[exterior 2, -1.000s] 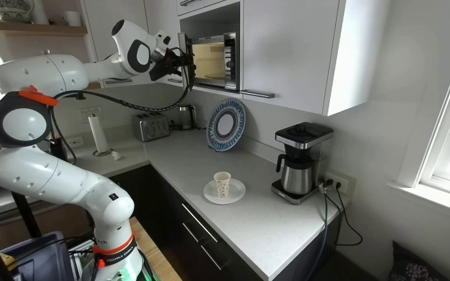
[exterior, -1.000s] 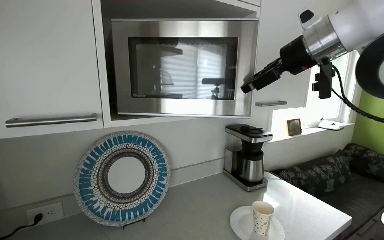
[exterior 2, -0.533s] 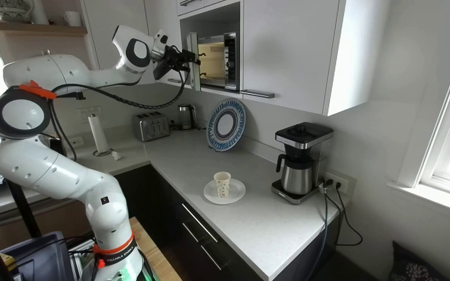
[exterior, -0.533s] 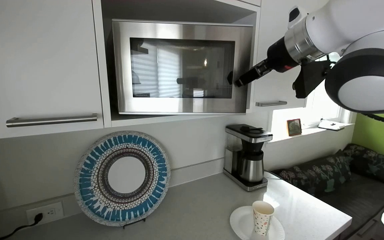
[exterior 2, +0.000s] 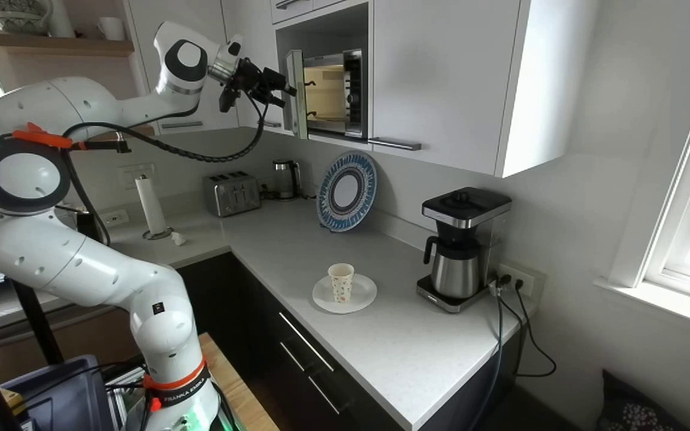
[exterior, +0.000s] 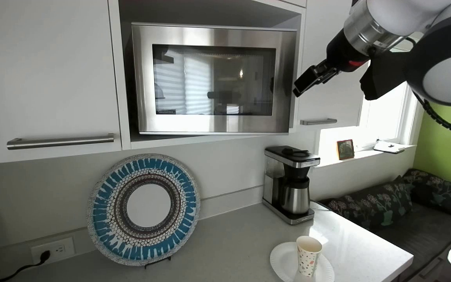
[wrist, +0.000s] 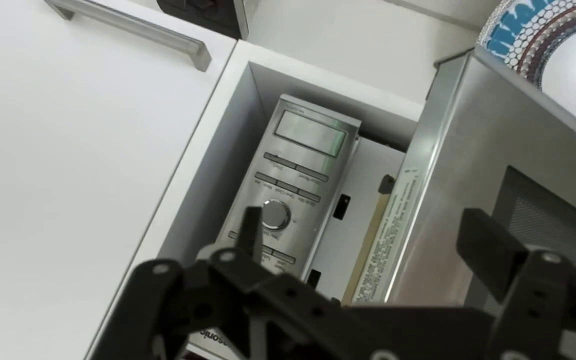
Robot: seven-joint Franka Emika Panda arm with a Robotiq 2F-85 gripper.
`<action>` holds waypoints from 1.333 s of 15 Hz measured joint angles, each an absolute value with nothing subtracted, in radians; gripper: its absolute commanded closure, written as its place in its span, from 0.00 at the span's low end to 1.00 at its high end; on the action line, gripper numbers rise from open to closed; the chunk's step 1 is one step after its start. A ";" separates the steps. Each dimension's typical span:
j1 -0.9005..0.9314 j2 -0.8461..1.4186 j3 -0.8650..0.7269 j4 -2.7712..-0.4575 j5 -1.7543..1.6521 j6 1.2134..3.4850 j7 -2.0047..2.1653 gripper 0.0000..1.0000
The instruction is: Close the microwave door
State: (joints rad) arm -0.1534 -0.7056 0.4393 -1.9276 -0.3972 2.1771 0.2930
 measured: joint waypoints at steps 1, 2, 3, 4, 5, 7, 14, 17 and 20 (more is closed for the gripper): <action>-0.152 -0.708 0.443 -1.913 -0.397 2.140 0.299 0.00; -0.149 -0.709 0.446 -1.902 -0.397 2.116 0.307 0.00; -0.144 -0.709 0.448 -1.894 -0.397 2.108 0.317 0.11; -0.141 -0.709 0.452 -1.889 -0.397 2.107 0.337 0.26; -0.138 -0.709 0.455 -1.885 -0.395 2.107 0.359 0.34; -0.133 -0.708 0.465 -1.884 -0.393 2.107 0.409 0.50; -0.118 -0.674 0.490 -1.886 -0.391 2.187 0.502 1.00; -0.126 -0.646 0.489 -1.890 -0.397 2.279 0.506 1.00; -0.145 -0.613 0.488 -1.892 -0.412 2.355 0.507 1.00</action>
State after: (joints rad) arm -0.1454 -0.6134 0.4883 -1.8915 -0.4118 2.3549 0.5072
